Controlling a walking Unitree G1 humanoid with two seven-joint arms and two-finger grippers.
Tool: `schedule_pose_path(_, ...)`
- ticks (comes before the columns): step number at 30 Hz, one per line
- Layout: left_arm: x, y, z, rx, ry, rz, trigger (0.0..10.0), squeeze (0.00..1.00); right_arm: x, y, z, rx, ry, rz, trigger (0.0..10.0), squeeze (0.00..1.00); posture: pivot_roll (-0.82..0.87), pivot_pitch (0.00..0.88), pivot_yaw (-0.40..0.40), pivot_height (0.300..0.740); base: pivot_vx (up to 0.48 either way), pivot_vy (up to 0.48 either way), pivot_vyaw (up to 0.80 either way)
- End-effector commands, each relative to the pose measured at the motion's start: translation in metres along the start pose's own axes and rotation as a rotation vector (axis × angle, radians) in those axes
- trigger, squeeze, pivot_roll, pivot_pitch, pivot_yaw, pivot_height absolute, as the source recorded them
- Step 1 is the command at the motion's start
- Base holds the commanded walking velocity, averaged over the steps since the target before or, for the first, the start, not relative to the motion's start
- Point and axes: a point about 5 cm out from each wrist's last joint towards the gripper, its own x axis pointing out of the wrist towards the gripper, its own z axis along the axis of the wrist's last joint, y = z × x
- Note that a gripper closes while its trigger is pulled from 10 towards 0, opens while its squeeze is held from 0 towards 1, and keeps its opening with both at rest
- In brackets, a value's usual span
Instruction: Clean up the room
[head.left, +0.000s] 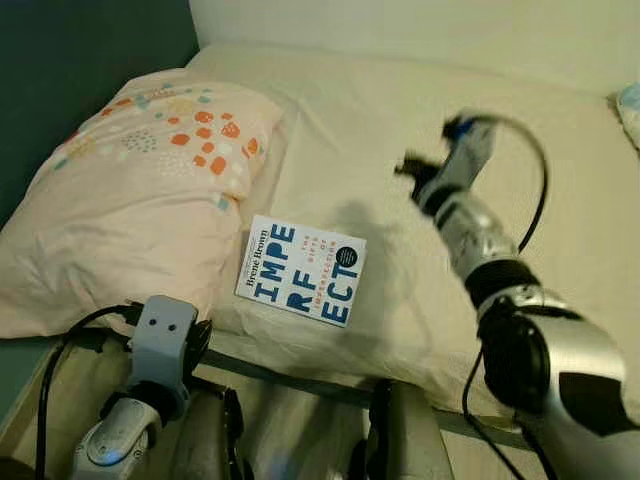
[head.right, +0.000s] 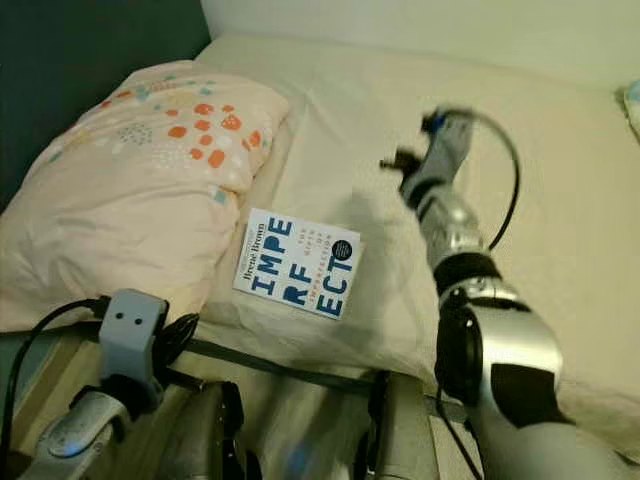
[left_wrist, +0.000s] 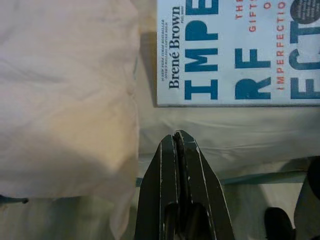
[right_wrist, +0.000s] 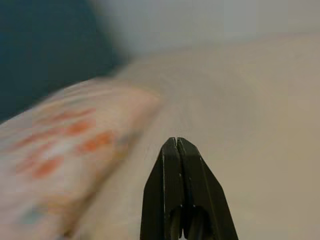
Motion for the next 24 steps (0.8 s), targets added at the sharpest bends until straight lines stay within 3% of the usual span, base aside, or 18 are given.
schedule_pose_path(1, 0.0, 0.0, -0.007, -0.011, 0.025, 0.006, 10.0, 0.0, -0.005, 0.038, -0.048, -0.117, 0.312, 0.431, 10.0, 0.0, 0.13, 0.297, -0.051, 0.577, 0.0, 0.0, 0.0)
schedule_pose_path(2, 0.0, 0.0, -0.007, -0.011, 0.025, 0.006, 10.0, 0.0, -0.005, 0.038, -0.048, -0.117, 0.312, 0.431, 10.0, 0.0, 0.13, 0.297, -0.051, 0.577, 0.0, 0.0, 0.0)
schedule_pose_path(3, 0.001, 0.0, -0.007, -0.009, 0.024, 0.005, 10.0, 0.0, -0.013, 0.045, -0.066, -0.166, 0.425, 0.558, 10.0, 0.0, 0.13, 0.297, -0.051, 0.577, 0.0, 0.0, 0.0)
schedule_pose_path(5, 0.001, 0.0, -0.007, -0.009, 0.024, 0.005, 10.0, 0.0, -0.013, 0.045, -0.066, -0.166, 0.425, 0.558, 10.0, 0.0, 0.13, 0.297, -0.051, 0.577, 0.0, 0.0, 0.0)
schedule_pose_path(6, 0.001, 0.001, -0.007, -0.006, 0.026, 0.004, 10.0, 0.0, -0.023, 0.047, -0.083, -0.172, 0.52, 0.648, 3.5, 0.0, 0.13, 0.298, -0.053, 0.577, 0.0, 0.0, 0.0)
schedule_pose_path(7, 0.001, 0.001, -0.007, -0.006, 0.026, 0.004, 10.0, 0.0, -0.023, 0.047, -0.083, -0.172, 0.52, 0.648, 3.5, 0.0, 0.13, 0.298, -0.053, 0.577, 0.0, 0.0, 0.0)
schedule_pose_path(8, 0.001, 0.003, -0.007, -0.001, 0.028, 0.005, 10.0, 0.0, -0.033, 0.047, -0.101, -0.201, 0.605, 0.684, 0.0, 0.0, 0.13, 0.303, -0.051, 0.577, 0.0, 0.0, 0.0)
schedule_pose_path(13, -0.003, 0.004, -0.009, 0.0, 0.037, 0.005, 10.0, 0.0, -0.042, 0.041, -0.124, -0.228, 0.677, 0.576, 0.0, 0.0, 0.13, 0.309, -0.044, 0.577, 0.0, 0.0, 0.0)
schedule_pose_path(16, -0.005, -0.002, -0.008, -0.015, 0.032, -0.038, 10.0, 0.0, -0.049, 0.035, -0.138, -0.314, 0.73, 0.52, 0.0, 0.0, 0.13, 0.314, -0.049, 0.577, 0.0, 0.0, 0.0)
schedule_pose_path(20, -0.006, -0.007, -0.008, -0.016, 0.032, -0.077, 10.0, 0.0, -0.059, 0.034, -0.149, -0.366, 0.814, 0.571, 0.0, 0.0, 0.13, 0.315, -0.052, 0.577, 0.0, 0.0, 0.0)
schedule_pose_path(22, -0.006, -0.008, -0.009, -0.014, 0.033, -0.082, 10.0, 0.0, -0.067, 0.033, -0.157, -0.394, 0.878, 0.618, 0.0, 0.0, 0.13, 0.316, -0.053, 0.577, 0.0, 0.0, 0.0)
schedule_pose_path(23, -0.006, -0.008, -0.009, -0.011, 0.035, -0.079, 10.0, 0.0, -0.078, 0.03, -0.166, -0.441, 0.965, 0.667, 0.0, 0.0, 0.13, 0.318, -0.057, 0.577, 0.0, 0.0, 0.0)
schedule_pose_path(24, -0.006, -0.008, -0.009, -0.011, 0.035, -0.079, 10.0, 0.0, -0.078, 0.03, -0.166, -0.441, 0.965, 0.667, 0.0, 0.0, 0.13, 0.318, -0.057, 0.577, 0.0, 0.0, 0.0)
